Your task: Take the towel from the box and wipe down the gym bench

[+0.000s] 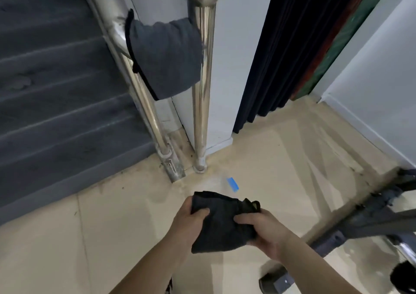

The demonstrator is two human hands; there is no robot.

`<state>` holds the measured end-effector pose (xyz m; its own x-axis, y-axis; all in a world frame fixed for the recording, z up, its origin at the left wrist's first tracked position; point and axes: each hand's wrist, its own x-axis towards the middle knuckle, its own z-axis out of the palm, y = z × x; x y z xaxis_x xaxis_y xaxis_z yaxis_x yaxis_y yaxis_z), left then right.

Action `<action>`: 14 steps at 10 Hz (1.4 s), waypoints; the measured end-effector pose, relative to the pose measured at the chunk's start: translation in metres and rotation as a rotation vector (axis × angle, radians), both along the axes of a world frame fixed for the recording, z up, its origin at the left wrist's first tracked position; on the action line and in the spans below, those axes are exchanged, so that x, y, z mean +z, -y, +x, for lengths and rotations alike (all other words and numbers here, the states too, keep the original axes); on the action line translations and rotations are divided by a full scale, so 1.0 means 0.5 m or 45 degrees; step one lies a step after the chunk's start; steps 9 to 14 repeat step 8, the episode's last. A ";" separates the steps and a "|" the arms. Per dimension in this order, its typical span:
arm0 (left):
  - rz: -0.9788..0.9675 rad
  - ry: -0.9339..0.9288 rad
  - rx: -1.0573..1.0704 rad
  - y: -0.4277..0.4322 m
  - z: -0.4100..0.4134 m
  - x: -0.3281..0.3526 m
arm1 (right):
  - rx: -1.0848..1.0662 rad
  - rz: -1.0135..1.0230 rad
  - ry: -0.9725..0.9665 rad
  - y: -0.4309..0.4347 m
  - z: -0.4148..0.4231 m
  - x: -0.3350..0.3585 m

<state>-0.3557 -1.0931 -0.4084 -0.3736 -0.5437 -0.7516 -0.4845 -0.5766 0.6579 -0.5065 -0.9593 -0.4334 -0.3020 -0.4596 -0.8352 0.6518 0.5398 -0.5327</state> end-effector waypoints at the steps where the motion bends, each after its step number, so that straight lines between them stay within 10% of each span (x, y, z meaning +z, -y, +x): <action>1: -0.062 0.097 -0.050 0.055 -0.051 -0.223 | -0.153 0.098 -0.193 0.064 -0.023 -0.207; 5: -0.146 0.099 -0.154 0.209 -0.216 -0.830 | -0.115 0.094 -0.571 0.257 -0.191 -0.769; 14: -0.419 0.317 -0.388 0.251 -0.195 -0.821 | -0.007 0.278 -0.920 0.254 -0.209 -0.764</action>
